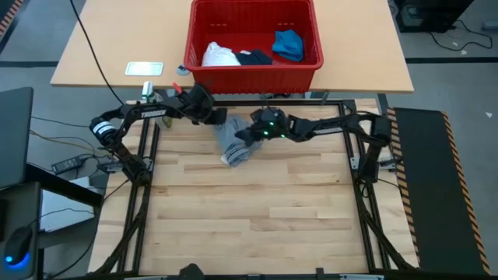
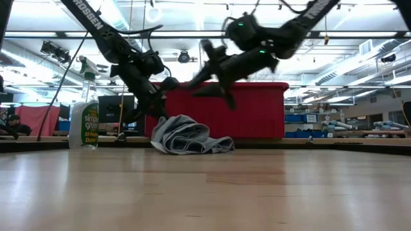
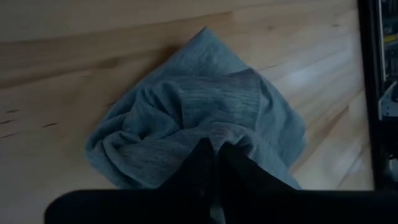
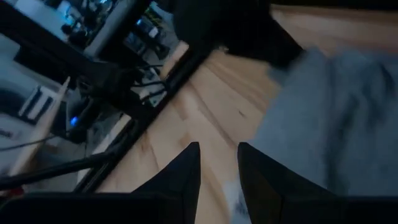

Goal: Fold laundry
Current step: Fold the gray shirt, then remove the black pants from the red laundry bin

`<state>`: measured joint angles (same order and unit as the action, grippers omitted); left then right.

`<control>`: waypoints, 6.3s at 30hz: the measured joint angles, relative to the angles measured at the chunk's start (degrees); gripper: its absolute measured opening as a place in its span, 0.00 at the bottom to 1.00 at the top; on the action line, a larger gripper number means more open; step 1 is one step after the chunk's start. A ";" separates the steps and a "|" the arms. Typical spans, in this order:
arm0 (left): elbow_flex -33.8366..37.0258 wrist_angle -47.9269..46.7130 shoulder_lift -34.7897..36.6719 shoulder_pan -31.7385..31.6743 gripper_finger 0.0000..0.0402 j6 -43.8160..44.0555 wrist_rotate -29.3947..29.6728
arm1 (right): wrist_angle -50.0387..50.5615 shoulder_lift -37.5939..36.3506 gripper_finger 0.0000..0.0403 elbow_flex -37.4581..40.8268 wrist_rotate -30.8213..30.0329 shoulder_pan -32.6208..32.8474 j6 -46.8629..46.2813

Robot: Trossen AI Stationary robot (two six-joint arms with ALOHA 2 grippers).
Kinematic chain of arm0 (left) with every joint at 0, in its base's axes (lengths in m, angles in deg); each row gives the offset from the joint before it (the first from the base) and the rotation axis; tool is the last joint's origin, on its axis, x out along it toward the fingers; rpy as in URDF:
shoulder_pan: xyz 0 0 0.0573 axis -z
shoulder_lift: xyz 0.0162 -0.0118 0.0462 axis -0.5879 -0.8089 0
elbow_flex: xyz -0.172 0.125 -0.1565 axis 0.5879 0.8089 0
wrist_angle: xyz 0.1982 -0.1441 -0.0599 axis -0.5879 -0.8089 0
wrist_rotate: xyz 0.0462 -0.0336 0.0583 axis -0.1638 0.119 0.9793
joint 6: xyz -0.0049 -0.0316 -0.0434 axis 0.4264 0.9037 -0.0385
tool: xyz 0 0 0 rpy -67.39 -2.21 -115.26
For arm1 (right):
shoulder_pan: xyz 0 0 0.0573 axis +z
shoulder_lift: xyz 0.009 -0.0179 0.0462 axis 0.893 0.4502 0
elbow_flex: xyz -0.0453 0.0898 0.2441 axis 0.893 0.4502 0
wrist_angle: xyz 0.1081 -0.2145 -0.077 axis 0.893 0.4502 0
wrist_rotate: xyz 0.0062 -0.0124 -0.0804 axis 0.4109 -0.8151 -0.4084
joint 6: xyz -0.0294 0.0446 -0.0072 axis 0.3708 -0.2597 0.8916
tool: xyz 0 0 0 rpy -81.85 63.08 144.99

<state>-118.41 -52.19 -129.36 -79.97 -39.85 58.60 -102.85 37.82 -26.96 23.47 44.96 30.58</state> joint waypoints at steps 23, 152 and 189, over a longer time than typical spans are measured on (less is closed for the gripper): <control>-0.07 -5.15 9.27 2.44 0.35 -11.52 1.19 | 27.51 14.45 0.11 -12.15 0.72 -7.00 4.47; 25.34 1.70 56.23 23.53 0.35 -7.32 11.67 | 44.25 -16.29 0.11 -21.22 -4.08 -13.01 14.78; -24.04 13.75 -4.86 -8.99 0.35 -22.32 -1.83 | 56.71 12.37 0.11 -48.13 15.34 -40.30 43.33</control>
<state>-142.45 -38.44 -134.22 -88.96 -62.17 56.77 -46.14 50.19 -75.08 38.81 4.67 73.91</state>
